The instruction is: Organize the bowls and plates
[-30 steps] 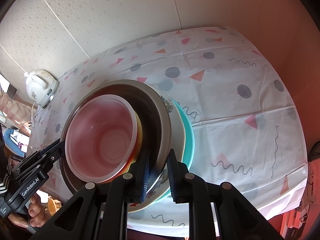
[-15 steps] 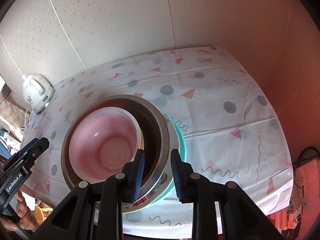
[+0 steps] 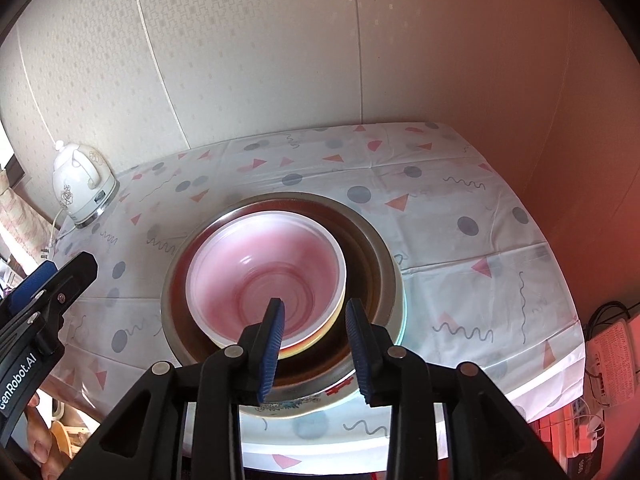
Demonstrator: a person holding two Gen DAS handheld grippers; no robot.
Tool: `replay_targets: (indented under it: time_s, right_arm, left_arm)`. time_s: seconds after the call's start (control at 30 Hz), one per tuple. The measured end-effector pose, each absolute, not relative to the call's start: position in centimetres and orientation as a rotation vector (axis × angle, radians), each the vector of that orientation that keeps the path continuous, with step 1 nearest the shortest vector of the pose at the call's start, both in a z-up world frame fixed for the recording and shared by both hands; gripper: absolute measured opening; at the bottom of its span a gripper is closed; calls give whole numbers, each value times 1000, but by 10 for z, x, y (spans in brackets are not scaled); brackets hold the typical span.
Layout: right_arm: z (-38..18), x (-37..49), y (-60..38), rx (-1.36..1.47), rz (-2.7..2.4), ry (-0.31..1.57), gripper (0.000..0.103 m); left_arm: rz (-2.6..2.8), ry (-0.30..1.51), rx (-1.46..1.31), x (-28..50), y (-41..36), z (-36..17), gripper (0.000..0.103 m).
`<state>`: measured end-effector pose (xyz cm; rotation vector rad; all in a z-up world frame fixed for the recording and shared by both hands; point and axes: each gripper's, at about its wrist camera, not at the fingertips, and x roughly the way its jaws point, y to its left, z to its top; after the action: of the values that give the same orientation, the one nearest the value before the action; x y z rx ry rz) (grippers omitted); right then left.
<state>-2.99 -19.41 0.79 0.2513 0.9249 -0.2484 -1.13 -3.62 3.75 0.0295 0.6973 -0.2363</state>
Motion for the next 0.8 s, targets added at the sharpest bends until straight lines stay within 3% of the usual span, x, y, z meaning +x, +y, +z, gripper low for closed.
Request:
replay_targets:
  time_s: [0.8]
  right_arm:
    - [8, -33, -197, 269, -254, 926, 34]
  left_arm:
    - [-263, 695, 57, -18, -45, 38, 74]
